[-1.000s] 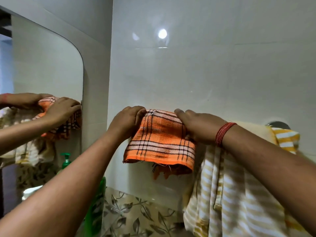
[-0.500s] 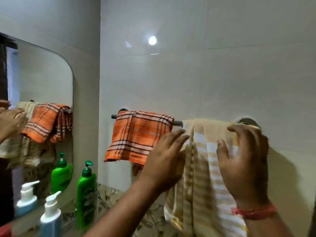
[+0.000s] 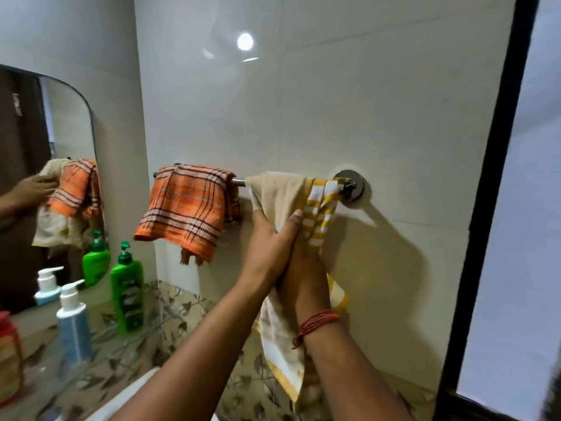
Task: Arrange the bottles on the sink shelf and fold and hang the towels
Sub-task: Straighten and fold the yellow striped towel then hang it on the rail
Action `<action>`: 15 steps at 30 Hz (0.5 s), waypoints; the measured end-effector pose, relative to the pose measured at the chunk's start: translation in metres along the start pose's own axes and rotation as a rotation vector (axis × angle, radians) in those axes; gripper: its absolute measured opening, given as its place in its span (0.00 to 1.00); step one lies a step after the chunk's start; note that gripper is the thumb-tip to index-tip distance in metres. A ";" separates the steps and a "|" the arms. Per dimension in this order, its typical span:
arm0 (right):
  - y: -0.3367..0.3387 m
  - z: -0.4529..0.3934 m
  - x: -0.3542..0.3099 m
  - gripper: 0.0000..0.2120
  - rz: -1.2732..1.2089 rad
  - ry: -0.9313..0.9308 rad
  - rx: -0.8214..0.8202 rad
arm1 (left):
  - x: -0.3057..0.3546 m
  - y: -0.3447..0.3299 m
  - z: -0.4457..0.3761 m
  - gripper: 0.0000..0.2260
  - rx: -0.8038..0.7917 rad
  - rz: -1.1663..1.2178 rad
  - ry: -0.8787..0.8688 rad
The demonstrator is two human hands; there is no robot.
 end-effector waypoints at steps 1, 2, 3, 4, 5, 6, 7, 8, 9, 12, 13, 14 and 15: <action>0.001 0.009 0.004 0.27 -0.049 -0.013 -0.064 | -0.003 0.001 0.006 0.28 0.009 -0.001 0.041; 0.000 0.021 0.011 0.27 -0.113 -0.028 -0.099 | -0.009 0.002 0.012 0.26 0.014 -0.008 0.085; 0.000 0.036 0.017 0.24 -0.179 -0.053 -0.116 | -0.015 0.004 0.020 0.23 0.014 -0.020 0.124; -0.001 0.052 0.023 0.21 -0.242 -0.067 -0.105 | -0.022 0.008 0.030 0.20 0.013 -0.035 0.153; -0.003 0.066 0.027 0.21 -0.292 -0.073 -0.098 | -0.028 0.012 0.040 0.18 0.011 -0.050 0.178; -0.006 0.080 0.032 0.23 -0.334 -0.071 -0.108 | -0.035 0.016 0.051 0.18 0.015 -0.061 0.203; -0.008 0.093 0.034 0.25 -0.356 -0.067 -0.152 | -0.043 0.020 0.060 0.17 0.022 -0.073 0.224; -0.015 0.105 0.037 0.28 -0.360 -0.066 -0.219 | -0.050 0.026 0.070 0.15 0.033 -0.088 0.247; -0.017 0.117 0.039 0.30 -0.372 -0.066 -0.291 | -0.057 0.034 0.081 0.13 0.050 -0.114 0.274; -0.029 0.144 0.049 0.28 -0.495 -0.127 -0.549 | -0.081 0.061 0.109 0.13 0.101 -0.193 0.361; -0.032 0.151 0.050 0.23 -0.548 -0.157 -0.614 | -0.088 0.073 0.120 0.13 0.123 -0.209 0.391; -0.032 0.158 0.051 0.16 -0.579 -0.232 -0.616 | -0.097 0.085 0.130 0.14 0.145 -0.222 0.420; -0.034 0.161 0.055 0.13 -0.626 -0.318 -0.543 | -0.101 0.095 0.140 0.14 0.162 -0.230 0.446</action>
Point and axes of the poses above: each hand's wrist, its own z-axis away from the middle knuckle, its own y-axis out of the back of the hand, x = y × z, the point moved 3 cm from there along -z, towards the middle knuckle, and after that the axes turned 15 degrees about x, right-handed, at the moved point
